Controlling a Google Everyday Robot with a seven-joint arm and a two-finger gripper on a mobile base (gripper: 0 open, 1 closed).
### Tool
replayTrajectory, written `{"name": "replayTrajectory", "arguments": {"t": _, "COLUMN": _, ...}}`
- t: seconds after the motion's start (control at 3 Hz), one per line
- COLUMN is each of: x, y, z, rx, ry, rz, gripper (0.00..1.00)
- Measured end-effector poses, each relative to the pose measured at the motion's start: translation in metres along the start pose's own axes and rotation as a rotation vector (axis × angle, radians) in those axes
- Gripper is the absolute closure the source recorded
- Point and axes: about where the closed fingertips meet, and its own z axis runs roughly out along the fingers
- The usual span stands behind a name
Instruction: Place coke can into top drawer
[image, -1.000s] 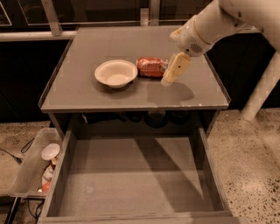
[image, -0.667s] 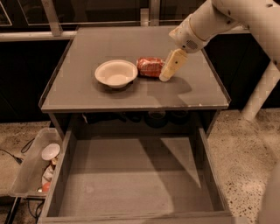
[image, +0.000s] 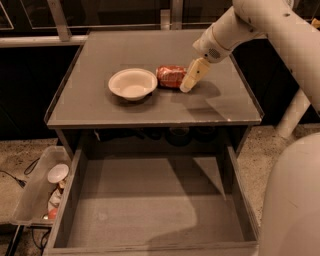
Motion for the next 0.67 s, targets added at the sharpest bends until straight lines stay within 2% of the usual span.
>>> {"name": "replayTrajectory", "arguments": {"t": 0.67, "x": -0.0104, "y": 0.0075, "z": 0.0246, "rx": -0.052, "ry": -0.043, "rz": 0.019, "gripper": 0.00}}
